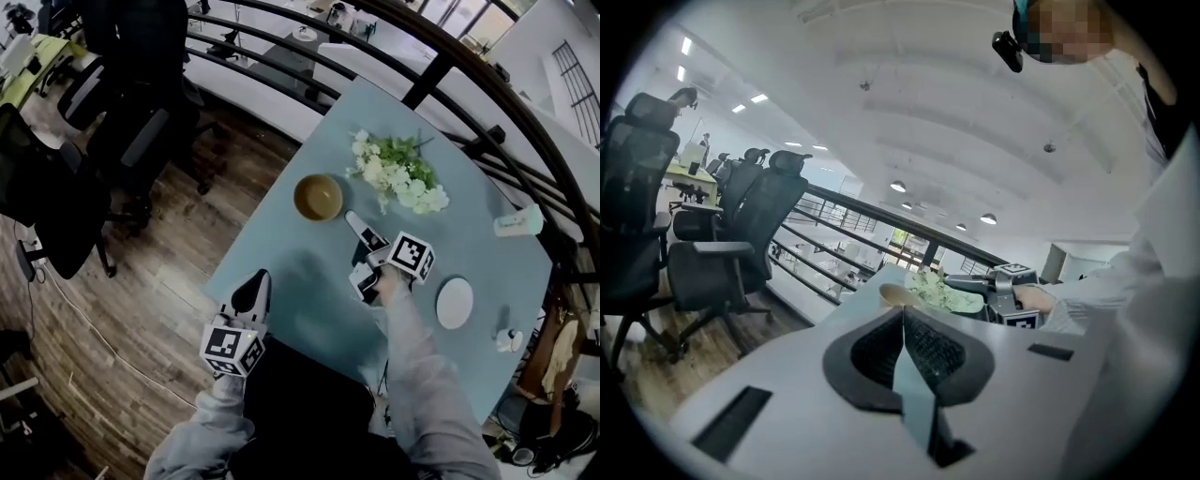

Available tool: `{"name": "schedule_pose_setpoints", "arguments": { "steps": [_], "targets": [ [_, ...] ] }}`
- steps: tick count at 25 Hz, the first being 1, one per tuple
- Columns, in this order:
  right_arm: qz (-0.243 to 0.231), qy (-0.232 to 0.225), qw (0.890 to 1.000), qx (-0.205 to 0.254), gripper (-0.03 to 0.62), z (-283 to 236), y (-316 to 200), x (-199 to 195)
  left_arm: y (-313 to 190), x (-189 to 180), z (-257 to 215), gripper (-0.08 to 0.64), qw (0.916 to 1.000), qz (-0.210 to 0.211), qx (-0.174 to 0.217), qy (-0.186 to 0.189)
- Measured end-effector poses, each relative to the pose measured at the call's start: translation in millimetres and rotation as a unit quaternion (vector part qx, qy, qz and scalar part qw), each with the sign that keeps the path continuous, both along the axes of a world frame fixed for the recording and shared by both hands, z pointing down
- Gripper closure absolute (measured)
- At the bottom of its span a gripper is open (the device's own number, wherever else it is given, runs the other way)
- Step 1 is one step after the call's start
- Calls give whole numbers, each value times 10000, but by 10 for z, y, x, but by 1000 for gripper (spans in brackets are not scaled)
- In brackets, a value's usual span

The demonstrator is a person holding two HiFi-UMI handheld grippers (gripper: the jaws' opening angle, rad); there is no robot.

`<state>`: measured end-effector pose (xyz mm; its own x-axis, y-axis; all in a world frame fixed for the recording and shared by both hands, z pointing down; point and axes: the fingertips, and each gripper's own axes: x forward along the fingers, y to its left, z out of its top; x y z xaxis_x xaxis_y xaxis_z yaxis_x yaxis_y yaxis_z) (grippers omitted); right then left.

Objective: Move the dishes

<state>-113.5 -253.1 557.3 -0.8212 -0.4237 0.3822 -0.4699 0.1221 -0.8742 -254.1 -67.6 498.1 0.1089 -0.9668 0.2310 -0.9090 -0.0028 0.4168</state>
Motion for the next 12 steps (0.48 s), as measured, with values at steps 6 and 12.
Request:
{"name": "schedule_pose_setpoints", "arguments": {
  "steps": [6, 12],
  "targets": [
    [128, -83, 9977, -654, 212, 284, -201, -181, -81, -214, 120, 543, 9998, -118, -64, 175],
    [-75, 277, 9963, -815, 209, 345, -341, -451, -132, -354, 170, 543, 9995, -209, -116, 202]
  ]
}}
